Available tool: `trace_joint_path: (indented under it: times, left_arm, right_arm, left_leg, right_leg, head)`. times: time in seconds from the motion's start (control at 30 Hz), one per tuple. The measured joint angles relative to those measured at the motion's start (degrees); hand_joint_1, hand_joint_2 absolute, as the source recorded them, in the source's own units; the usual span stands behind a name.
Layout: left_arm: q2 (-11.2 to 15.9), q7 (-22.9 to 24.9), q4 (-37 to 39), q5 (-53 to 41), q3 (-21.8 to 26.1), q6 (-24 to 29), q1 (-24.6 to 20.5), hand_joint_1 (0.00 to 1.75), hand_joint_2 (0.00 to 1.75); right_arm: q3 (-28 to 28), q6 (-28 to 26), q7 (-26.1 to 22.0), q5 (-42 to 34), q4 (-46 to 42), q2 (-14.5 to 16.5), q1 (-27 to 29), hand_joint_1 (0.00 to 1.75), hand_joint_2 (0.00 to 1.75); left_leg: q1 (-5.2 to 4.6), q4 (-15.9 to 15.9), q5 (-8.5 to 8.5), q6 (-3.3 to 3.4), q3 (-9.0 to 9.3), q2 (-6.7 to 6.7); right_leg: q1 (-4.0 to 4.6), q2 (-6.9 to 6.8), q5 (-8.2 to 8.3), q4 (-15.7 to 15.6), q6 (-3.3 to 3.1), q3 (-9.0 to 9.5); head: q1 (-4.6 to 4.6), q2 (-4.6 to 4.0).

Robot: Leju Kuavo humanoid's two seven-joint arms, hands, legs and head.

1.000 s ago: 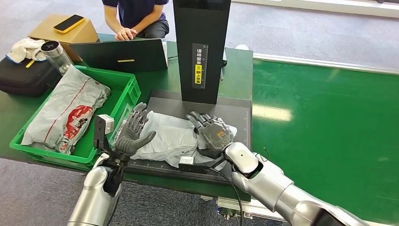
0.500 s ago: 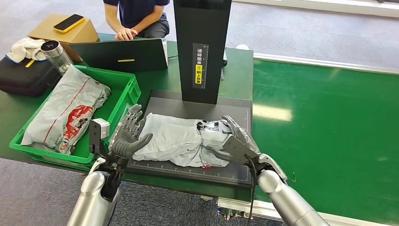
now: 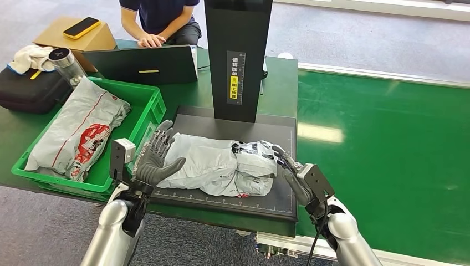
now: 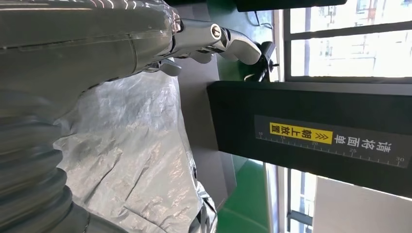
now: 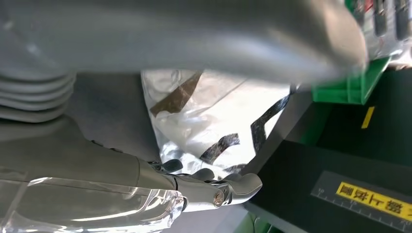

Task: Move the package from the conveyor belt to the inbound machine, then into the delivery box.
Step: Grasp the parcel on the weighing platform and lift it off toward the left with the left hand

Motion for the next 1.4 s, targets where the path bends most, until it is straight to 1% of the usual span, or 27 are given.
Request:
trace_joint_path:
  times: [0.07,0.13,0.27,0.37,0.47,0.57,0.63,0.7,0.87,1.07,1.1,1.23,1.3,1.33,1.4]
  left_arm:
    - [0.0,-0.4,-0.2,-1.9,-0.3,1.2,0.0,0.00,1.75]
    - [0.0,-0.9,-0.9,-5.9,-1.0,3.9,0.1,0.00,1.75]
    - [0.2,-0.9,-4.1,-19.4,-4.2,10.3,0.6,0.00,1.75]
    - [0.9,1.0,-6.0,-31.0,-8.3,12.2,0.7,0.00,1.75]
    - [1.4,2.5,-6.7,-36.3,-11.7,12.8,0.8,0.00,1.75]
    - [2.2,7.1,-5.6,-46.6,-15.3,13.2,0.2,0.00,1.75]
    - [2.6,9.2,-3.5,-51.7,-18.0,13.5,-0.5,0.00,1.75]
    - [2.8,10.3,-0.9,-53.7,-20.0,13.5,-1.5,0.00,1.75]
    - [3.5,13.2,5.4,-56.8,-23.1,11.6,-4.2,0.00,1.75]
    - [3.8,15.8,11.9,-57.8,-24.9,10.3,-7.4,0.00,1.75]
    - [3.8,16.7,12.9,-58.2,-25.2,10.6,-8.1,0.02,1.75]
    - [3.7,19.7,16.7,-59.5,-25.9,13.3,-10.7,0.21,1.75]
    - [3.7,19.6,17.8,-59.7,-25.9,14.0,-11.4,0.21,1.75]
    - [3.7,19.5,18.2,-59.8,-25.9,14.2,-11.6,0.56,1.75]
    - [3.7,19.3,18.8,-59.9,-25.9,14.3,-11.9,1.33,1.75]
  right_arm:
    - [-0.7,1.5,-0.2,-0.5,-1.0,0.0,0.9,0.00,0.00]
    - [-1.5,1.9,-0.1,-0.5,-2.6,0.1,2.2,0.00,0.00]
    - [-3.7,1.4,1.1,-0.5,-6.8,0.9,4.8,0.00,0.00]
    - [-5.5,1.7,2.4,-0.5,-9.8,1.6,6.1,0.00,0.00]
    - [-6.9,2.2,2.8,-0.1,-11.6,2.3,6.9,0.00,0.00]
    - [-7.8,2.3,2.2,1.3,-12.0,2.8,7.0,0.00,0.00]
    - [-8.5,1.9,1.4,2.0,-12.0,3.3,7.1,0.00,0.87]
    - [-9.3,1.4,0.5,2.1,-12.4,3.9,7.3,0.00,1.75]
    - [-12.0,1.7,-1.2,0.8,-16.5,5.2,10.1,0.00,1.75]
    - [-14.2,2.4,-1.6,1.0,-22.8,6.6,14.1,0.00,1.75]
    - [-14.4,2.4,-1.7,1.3,-23.7,6.9,14.5,0.00,1.75]
    - [-15.3,3.0,-1.8,2.6,-26.1,7.7,15.9,0.00,1.75]
    - [-15.8,3.2,-1.7,2.9,-26.9,8.0,16.4,0.00,1.75]
    - [-16.0,3.2,-1.7,3.0,-27.2,8.1,16.7,0.00,1.75]
    - [-16.4,3.2,-1.7,3.2,-27.7,8.3,17.0,0.00,1.75]
  left_leg:
    - [0.00,0.0,0.00,0.00,0.00,-0.01]
    - [0.00,0.0,0.00,0.00,-0.01,-0.02]
    - [0.00,0.0,-0.01,0.00,-0.04,-0.03]
    - [0.00,0.0,-0.01,0.00,-0.04,-0.03]
    - [0.00,0.0,-0.01,0.00,-0.02,-0.01]
    - [0.00,0.0,0.00,0.01,0.00,-0.03]
    - [0.00,0.0,0.01,0.01,0.01,-0.03]
    - [0.00,0.0,0.01,0.01,0.01,-0.02]
    - [0.00,0.0,-0.01,-0.01,0.01,-0.04]
    - [0.00,0.0,-0.03,-0.04,0.05,-0.06]
    - [0.00,0.0,-0.03,-0.04,0.10,-0.06]
    - [0.00,-0.1,-0.05,-0.07,0.40,0.00]
    - [0.00,-0.1,-0.05,-0.07,0.47,0.05]
    - [0.00,-0.1,-0.04,-0.07,0.49,0.06]
    - [0.00,-0.1,-0.03,-0.06,0.52,0.07]
  right_leg:
    - [0.00,-0.01,0.00,0.0,0.00,0.01]
    - [0.00,-0.01,0.00,0.0,0.00,0.01]
    - [0.00,-0.02,-0.01,0.0,0.01,-0.01]
    - [0.00,-0.02,-0.02,0.0,0.01,0.00]
    - [0.00,0.00,-0.01,0.0,0.02,0.00]
    - [0.00,-0.02,-0.01,0.0,0.02,0.02]
    - [0.00,-0.02,-0.01,0.0,0.02,0.03]
    - [0.00,-0.02,-0.01,0.0,0.02,0.02]
    - [0.00,-0.04,-0.02,0.0,0.01,0.03]
    - [0.00,-0.05,-0.06,0.0,0.01,0.08]
    - [0.00,-0.05,-0.06,0.0,0.00,0.12]
    - [0.00,0.01,-0.08,0.0,-0.03,0.32]
    - [0.00,0.05,-0.08,0.0,-0.03,0.36]
    - [0.01,0.06,-0.08,0.0,-0.03,0.37]
    - [0.01,0.05,-0.06,0.0,-0.04,0.41]
  head:
    - [-0.01,0.01]
    - [-0.01,0.01]
    - [0.00,-0.01]
    - [0.00,-0.01]
    - [0.00,-0.01]
    - [-0.01,-0.01]
    - [0.00,0.00]
    - [0.00,0.00]
    - [0.00,0.00]
    - [-0.01,0.00]
    - [-0.02,0.01]
    - [0.01,0.00]
    - [-0.01,-0.01]
    - [0.01,-0.01]
    - [0.00,-0.01]
